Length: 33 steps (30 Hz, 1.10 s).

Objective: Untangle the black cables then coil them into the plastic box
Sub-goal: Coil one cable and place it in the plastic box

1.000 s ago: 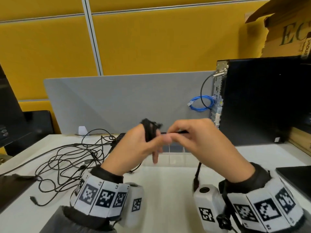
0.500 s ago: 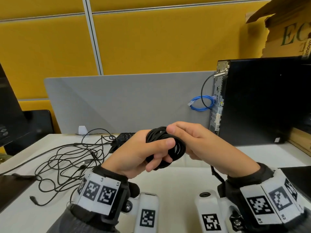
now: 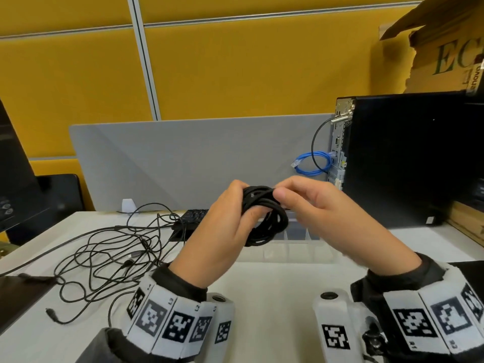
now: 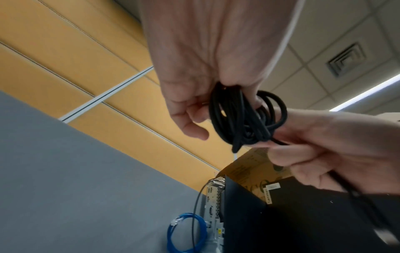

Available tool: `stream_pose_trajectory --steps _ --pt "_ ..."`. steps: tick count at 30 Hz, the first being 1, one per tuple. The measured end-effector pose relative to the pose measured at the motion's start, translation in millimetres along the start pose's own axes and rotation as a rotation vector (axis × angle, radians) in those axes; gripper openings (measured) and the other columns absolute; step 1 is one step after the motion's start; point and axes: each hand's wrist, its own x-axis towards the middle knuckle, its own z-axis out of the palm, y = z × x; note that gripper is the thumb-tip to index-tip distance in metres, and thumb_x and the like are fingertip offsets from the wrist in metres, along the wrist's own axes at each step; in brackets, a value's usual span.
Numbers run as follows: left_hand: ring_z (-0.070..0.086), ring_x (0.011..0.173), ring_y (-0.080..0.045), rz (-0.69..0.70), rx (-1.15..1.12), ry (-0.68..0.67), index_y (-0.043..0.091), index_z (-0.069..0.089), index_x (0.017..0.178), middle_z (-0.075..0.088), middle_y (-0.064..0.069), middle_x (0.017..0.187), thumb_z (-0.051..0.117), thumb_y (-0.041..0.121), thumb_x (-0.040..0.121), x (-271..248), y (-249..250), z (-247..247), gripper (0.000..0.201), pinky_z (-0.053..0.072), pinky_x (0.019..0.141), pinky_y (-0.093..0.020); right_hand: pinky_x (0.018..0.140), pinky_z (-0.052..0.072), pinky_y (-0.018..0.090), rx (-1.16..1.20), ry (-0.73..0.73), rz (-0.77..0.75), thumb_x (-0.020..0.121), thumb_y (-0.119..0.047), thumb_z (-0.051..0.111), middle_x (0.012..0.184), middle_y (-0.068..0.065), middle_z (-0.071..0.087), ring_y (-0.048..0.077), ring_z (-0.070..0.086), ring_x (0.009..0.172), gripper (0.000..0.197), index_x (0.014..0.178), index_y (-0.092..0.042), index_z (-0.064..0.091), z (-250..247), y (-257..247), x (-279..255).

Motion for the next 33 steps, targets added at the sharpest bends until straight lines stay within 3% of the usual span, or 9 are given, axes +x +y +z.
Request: stream_pose_trajectory --steps 2,5,7,9,13,18,28,31,33 --pt "0.050 0.067 -0.001 -0.044 -0.025 0.034 0.024 0.046 0.088 0.055 0.008 0.077 0.041 0.036 0.091 1.1 -5.3 -6.0 0.013 0.039 0.059 -0.015 0.064 0.039 0.005 -0.302 0.054 -0.101 0.093 -0.033 0.043 0.069 -0.016 0.060 -0.012 0.055 0.070 0.022 0.081 -0.029 0.061 -11.9 4.8 -1.6" --pt "0.042 0.059 -0.004 -0.053 -0.107 0.023 0.024 0.048 0.080 0.047 0.006 0.068 0.037 0.049 0.088 1.2 -7.0 -8.1 0.029 0.035 0.057 -0.018 0.071 0.021 0.020 -0.640 0.124 -0.167 0.088 -0.046 0.035 0.077 -0.020 0.048 0.000 0.038 0.078 0.024 0.077 -0.039 0.055 -25.9 18.0 -1.8" --pt "0.042 0.061 -0.005 -0.050 -0.209 0.023 0.017 0.050 0.079 0.045 0.007 0.066 0.038 0.053 0.089 2.0 -4.2 -3.9 0.039 0.035 0.059 -0.019 0.068 0.011 0.024 -0.771 0.216 -0.244 0.092 -0.045 0.038 0.080 -0.019 0.040 0.001 0.024 0.081 0.028 0.082 -0.036 0.063 -28.8 29.6 -0.2" --pt "0.042 0.062 -0.006 -0.075 -0.328 0.014 0.009 0.050 0.080 0.044 0.011 0.065 0.039 0.048 0.086 2.6 0.8 1.8 0.041 0.035 0.059 -0.018 0.069 0.016 0.025 -0.745 0.301 -0.247 0.092 -0.036 0.044 0.086 -0.012 0.040 0.004 0.027 0.083 0.025 0.089 -0.026 0.067 -27.6 35.0 2.4" --pt "0.036 0.053 0.001 -0.032 -0.420 0.052 0.017 0.045 0.069 0.041 0.014 0.059 0.036 0.046 0.091 0.0 8.9 11.5 0.038 0.031 0.052 -0.010 0.065 0.050 0.016 -0.133 0.347 -0.113 0.092 -0.017 0.050 0.078 -0.006 0.059 0.008 0.059 0.066 0.015 0.089 -0.018 0.065 -16.1 29.1 6.6" --pt "0.049 0.059 0.008 -0.007 -0.472 0.056 0.024 0.046 0.071 0.052 0.025 0.057 0.035 0.038 0.086 0.3 17.0 13.6 0.023 0.037 0.060 -0.004 0.059 0.053 0.016 0.607 0.233 0.101 0.093 -0.012 0.048 0.066 0.001 0.065 0.010 0.064 0.060 0.020 0.101 -0.005 0.065 2.2 16.0 6.0" --pt "0.050 0.069 -0.015 -0.221 -0.549 0.051 0.013 0.053 0.077 0.049 -0.010 0.075 0.041 0.058 0.087 3.3 1.5 10.9 0.048 0.041 0.067 -0.025 0.062 0.058 0.025 1.125 0.152 0.286 0.091 -0.009 0.048 0.083 0.013 0.065 0.019 0.069 0.071 0.020 0.105 -0.001 0.061 11.0 10.5 8.2" --pt "0.053 0.070 -0.006 -0.185 -0.576 -0.014 0.016 0.060 0.090 0.057 0.005 0.071 0.044 0.048 0.088 1.6 5.3 13.0 0.036 0.044 0.068 -0.023 0.062 0.059 0.025 1.224 0.226 0.304 0.090 -0.007 0.048 0.088 0.016 0.063 0.017 0.069 0.068 0.018 0.102 -0.001 0.061 14.2 9.9 8.9" --pt "0.054 0.074 -0.007 -0.172 -0.558 -0.021 0.013 0.062 0.098 0.061 0.000 0.078 0.045 0.049 0.089 1.8 6.4 16.9 0.040 0.046 0.070 -0.026 0.065 0.059 0.026 1.231 0.232 0.300 0.090 -0.006 0.049 0.089 0.016 0.066 0.017 0.069 0.069 0.019 0.103 -0.001 0.061 17.3 10.8 9.2"
